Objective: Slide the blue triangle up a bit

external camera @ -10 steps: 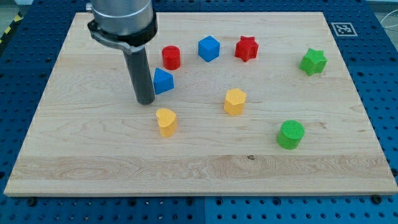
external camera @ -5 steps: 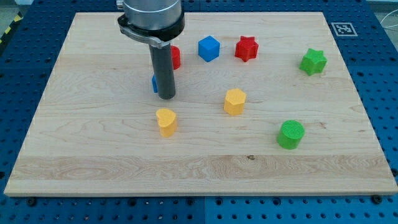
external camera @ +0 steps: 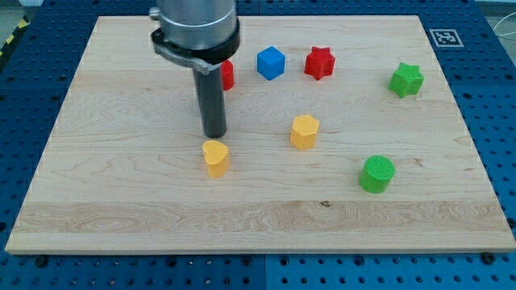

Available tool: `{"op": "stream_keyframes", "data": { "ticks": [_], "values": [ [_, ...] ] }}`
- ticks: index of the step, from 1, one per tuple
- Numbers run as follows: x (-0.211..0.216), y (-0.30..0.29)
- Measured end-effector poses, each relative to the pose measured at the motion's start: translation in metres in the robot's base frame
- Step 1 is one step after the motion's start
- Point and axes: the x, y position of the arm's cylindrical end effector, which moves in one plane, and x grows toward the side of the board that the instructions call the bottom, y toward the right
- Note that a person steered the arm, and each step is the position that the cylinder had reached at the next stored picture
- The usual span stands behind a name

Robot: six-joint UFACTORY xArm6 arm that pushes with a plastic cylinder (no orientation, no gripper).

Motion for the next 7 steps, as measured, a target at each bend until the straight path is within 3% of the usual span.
{"op": "stream_keyframes", "data": {
  "ticks": [2,5,7],
  "values": [
    [-0.012,-0.033],
    [-0.045,-0.021],
    [-0.041,-0.011]
  ]
}}
